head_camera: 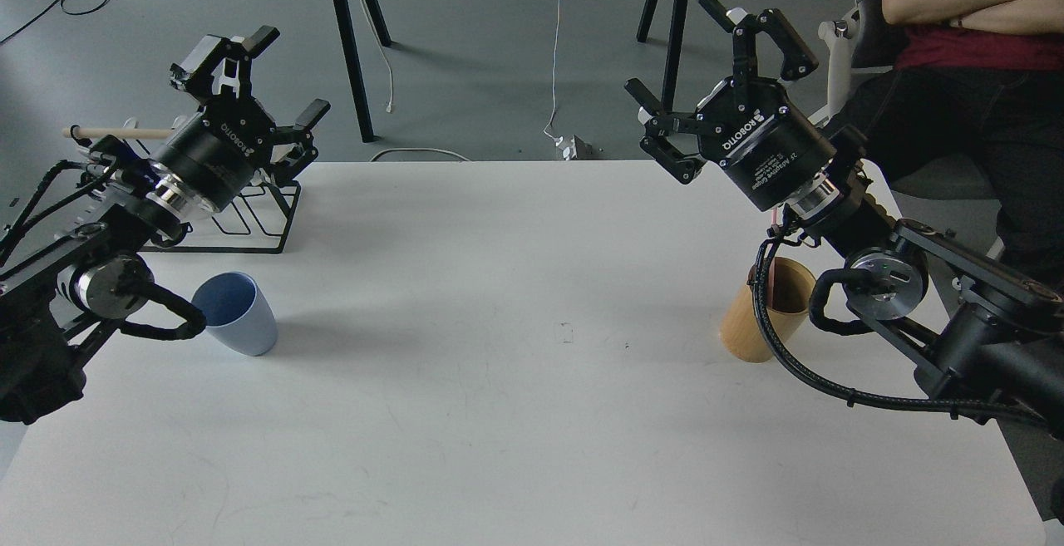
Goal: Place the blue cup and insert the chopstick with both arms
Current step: 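Raise the left gripper and move it toward the tipped blue cup, then grasp the tipped blue cup with the left gripper and lift it, then carry the blue cup forward and set it upright on the table, then open the left gripper and withdraw it from the blue cup, then reach the right gripper to the straw in the tan cup and grasp it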
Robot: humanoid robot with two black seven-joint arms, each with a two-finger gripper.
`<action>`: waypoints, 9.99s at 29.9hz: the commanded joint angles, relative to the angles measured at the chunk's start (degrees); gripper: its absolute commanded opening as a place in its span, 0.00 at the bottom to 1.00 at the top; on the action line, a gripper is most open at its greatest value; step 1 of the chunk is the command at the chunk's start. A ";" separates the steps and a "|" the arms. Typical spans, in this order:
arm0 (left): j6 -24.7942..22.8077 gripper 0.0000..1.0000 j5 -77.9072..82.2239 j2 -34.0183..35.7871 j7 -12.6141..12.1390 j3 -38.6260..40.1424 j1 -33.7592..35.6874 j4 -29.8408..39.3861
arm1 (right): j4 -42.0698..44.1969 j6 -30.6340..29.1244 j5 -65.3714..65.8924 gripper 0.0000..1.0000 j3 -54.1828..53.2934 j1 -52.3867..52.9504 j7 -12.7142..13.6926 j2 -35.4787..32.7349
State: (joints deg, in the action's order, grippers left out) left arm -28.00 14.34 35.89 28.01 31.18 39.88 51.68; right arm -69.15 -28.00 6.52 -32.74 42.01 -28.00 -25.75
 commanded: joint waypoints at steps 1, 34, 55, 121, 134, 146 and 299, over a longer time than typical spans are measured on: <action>0.00 0.99 -0.37 1.02 -0.01 1.60 -1.46 0.53 | 0.07 0.00 -0.01 0.98 0.05 -0.17 0.00 0.09; 0.00 1.00 29.13 28.78 -0.01 12.15 7.67 14.14 | 0.86 0.00 -0.28 0.98 -4.35 -1.58 0.00 -2.55; 0.00 0.96 83.30 29.86 -0.01 -13.87 7.06 18.47 | 3.41 0.00 -0.36 0.98 -5.14 -3.69 0.00 -2.46; 0.00 0.00 84.45 14.11 -0.01 -19.32 7.41 -1.50 | 3.76 0.00 -0.45 0.98 -5.93 -5.89 0.00 -2.98; 0.00 0.00 80.14 9.74 -0.01 -18.35 22.95 12.58 | 9.12 0.00 -0.45 0.98 -14.45 -5.53 0.00 -4.04; 0.00 0.00 81.81 -14.70 -0.01 -34.87 31.40 -5.18 | 10.79 0.00 -0.71 0.98 -15.24 -5.80 0.00 -5.01; 0.00 0.98 21.78 -13.57 -0.01 1.42 9.78 -12.21 | 10.53 42.50 71.09 0.12 21.05 -1.14 0.00 -12.74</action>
State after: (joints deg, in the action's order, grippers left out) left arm -28.00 36.14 22.39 28.00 32.58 49.66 39.46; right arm -58.55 14.26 77.28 -11.69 40.73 -28.01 -38.49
